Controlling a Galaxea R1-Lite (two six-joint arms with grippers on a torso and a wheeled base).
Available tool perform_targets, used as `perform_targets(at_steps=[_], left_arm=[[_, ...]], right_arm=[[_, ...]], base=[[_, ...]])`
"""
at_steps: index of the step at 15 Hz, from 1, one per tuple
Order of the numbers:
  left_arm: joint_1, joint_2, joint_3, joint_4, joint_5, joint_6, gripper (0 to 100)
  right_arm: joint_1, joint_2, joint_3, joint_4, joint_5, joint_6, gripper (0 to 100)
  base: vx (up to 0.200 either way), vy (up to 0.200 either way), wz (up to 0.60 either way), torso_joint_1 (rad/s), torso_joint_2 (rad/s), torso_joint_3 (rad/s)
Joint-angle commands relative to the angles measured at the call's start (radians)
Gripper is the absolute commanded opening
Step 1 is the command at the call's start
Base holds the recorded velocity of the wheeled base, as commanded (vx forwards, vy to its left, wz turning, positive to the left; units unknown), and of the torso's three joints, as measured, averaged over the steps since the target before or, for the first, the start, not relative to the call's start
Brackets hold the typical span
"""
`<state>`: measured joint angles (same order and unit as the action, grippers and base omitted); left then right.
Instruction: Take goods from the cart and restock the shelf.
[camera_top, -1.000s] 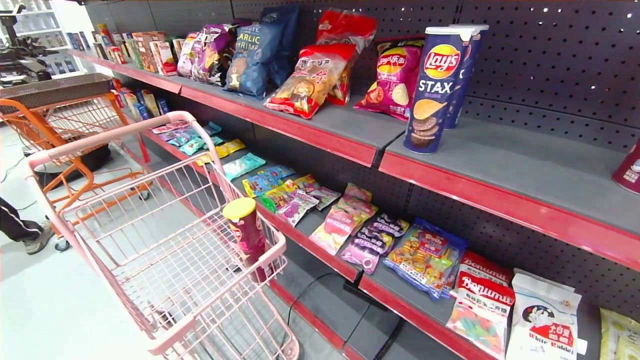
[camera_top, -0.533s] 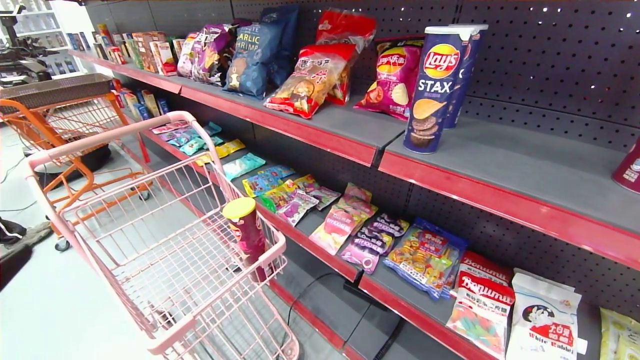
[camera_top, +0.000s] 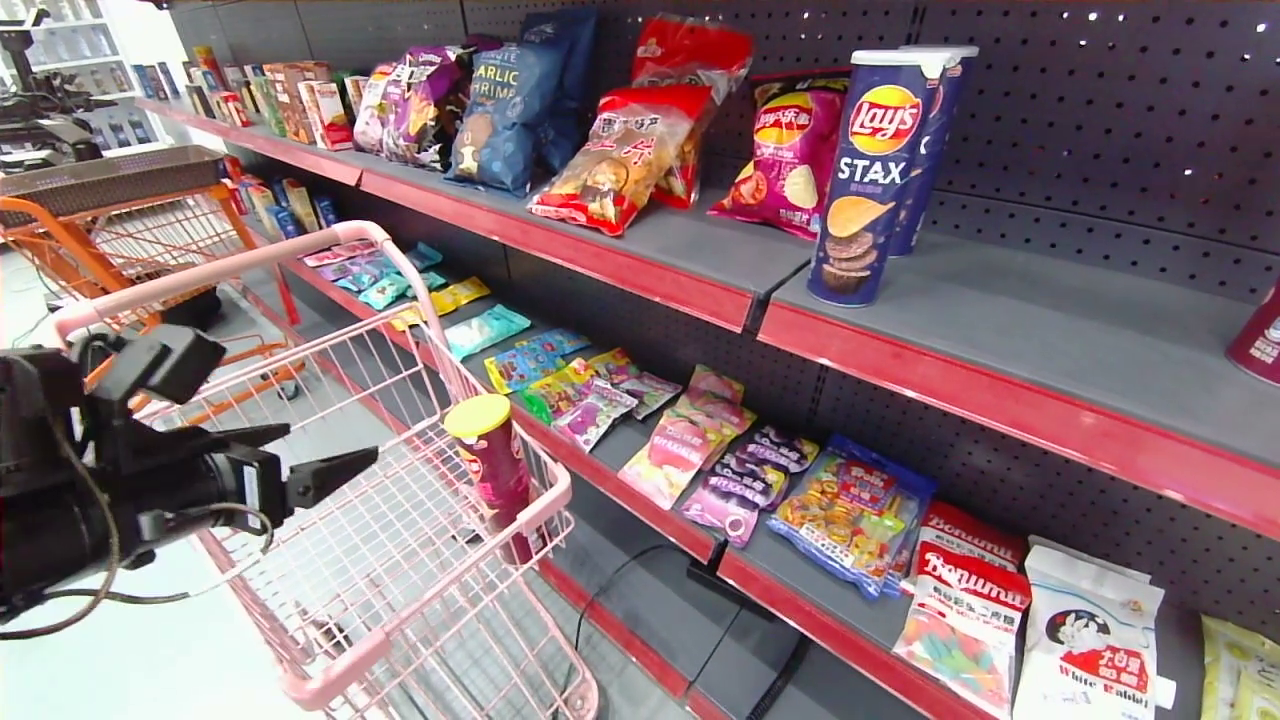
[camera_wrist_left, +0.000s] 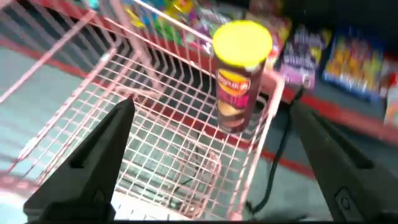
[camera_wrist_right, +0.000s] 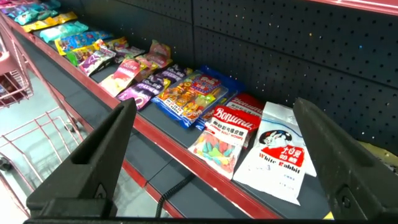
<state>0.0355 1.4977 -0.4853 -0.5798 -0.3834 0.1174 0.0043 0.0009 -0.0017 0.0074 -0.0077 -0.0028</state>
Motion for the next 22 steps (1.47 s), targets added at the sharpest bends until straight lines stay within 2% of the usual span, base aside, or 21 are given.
perform_targets(at_steps=[1,3,4,5,7,10,14,18,22], left_arm=[[0.009,0.234,-0.001,-0.043,-0.072,0.122,100],[0.001,0.299,-0.015,-0.086,-0.124,0.186,100],[-0.008,0.343,-0.029,-0.140,-0.137,0.222,100],[-0.008,0.389,-0.052,-0.195,-0.146,0.232,100],[-0.008,0.444,-0.073,-0.275,-0.170,0.229,100],[-0.025,0.469,-0.091,-0.284,-0.216,0.229,100],[-0.042,0.533,-0.200,-0.284,-0.218,0.228,100],[-0.089,0.579,-0.233,-0.285,-0.216,0.215,100],[-0.098,0.644,-0.268,-0.354,-0.207,0.208,100]], right_arm=[[0.000,0.001,0.000,0.000,0.000,0.000,100],[0.000,0.001,0.000,0.000,0.000,-0.002,100],[0.000,0.001,0.000,0.000,0.000,-0.003,100],[0.000,0.001,0.000,0.000,0.000,-0.002,100],[0.000,0.001,0.000,0.000,0.002,-0.003,100],[0.000,0.001,0.000,0.000,0.000,-0.003,100],[0.000,0.001,0.000,0.000,0.002,-0.003,100],[0.000,0.001,0.000,0.000,0.002,-0.006,100],[0.000,0.001,0.000,0.000,0.002,-0.005,100]], base=[[0.000,0.000,0.00,0.000,0.00,0.000],[0.000,0.000,0.00,0.000,0.00,0.000],[0.000,0.000,0.00,0.000,0.00,0.000],[0.000,0.000,0.00,0.000,0.00,0.000],[0.000,0.000,0.00,0.000,0.00,0.000],[0.000,0.000,0.00,0.000,0.00,0.000],[0.000,0.000,0.00,0.000,0.00,0.000],[0.000,0.000,0.00,0.000,0.00,0.000],[0.000,0.000,0.00,0.000,0.00,0.000]])
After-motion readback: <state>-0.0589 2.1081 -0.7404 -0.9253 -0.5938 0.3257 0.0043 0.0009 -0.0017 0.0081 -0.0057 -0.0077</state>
